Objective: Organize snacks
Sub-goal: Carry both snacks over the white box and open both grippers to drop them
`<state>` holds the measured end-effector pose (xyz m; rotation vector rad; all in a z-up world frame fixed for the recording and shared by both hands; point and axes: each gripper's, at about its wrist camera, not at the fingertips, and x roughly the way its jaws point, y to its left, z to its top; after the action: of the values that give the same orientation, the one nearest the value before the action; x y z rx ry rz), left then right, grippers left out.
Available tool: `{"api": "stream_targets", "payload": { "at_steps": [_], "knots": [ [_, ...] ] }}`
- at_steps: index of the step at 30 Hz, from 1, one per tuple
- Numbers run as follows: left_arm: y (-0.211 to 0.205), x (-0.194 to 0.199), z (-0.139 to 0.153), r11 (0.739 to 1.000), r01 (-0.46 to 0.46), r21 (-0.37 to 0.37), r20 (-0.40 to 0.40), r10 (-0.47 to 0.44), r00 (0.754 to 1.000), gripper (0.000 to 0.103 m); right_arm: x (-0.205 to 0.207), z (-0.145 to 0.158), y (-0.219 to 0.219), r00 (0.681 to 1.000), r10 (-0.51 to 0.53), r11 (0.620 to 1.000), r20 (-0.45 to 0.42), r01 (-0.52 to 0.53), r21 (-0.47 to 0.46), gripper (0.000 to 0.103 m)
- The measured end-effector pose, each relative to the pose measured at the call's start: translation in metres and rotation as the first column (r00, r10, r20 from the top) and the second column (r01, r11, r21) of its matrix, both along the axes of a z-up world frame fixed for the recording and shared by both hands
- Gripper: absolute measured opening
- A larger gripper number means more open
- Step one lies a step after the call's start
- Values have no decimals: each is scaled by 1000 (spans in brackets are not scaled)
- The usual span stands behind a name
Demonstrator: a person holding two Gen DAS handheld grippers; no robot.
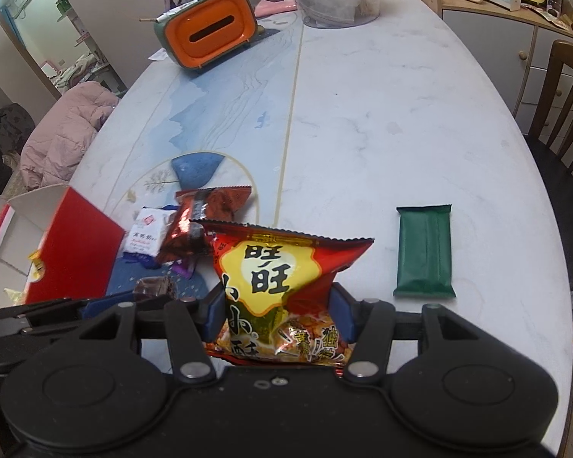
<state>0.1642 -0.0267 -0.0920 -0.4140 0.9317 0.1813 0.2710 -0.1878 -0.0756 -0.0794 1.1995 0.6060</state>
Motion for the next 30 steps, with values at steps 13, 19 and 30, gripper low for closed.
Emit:
{"api": "stream_targets", "payload": {
  "at_steps": [13, 19, 30],
  "knots": [
    [22, -64, 46, 1000, 6, -18, 76, -4, 997, 32, -52, 44, 17, 999, 33, 999, 36, -34, 35, 54],
    [38, -90, 62, 1000, -3, -7, 96, 4, 995, 32, -76, 58, 36, 997, 54, 997, 48, -57, 52, 54],
    [77, -134, 82, 997, -37, 62, 89, 32, 996, 32, -114, 74, 84, 991, 109, 991, 74, -115, 74, 54]
  ]
}}
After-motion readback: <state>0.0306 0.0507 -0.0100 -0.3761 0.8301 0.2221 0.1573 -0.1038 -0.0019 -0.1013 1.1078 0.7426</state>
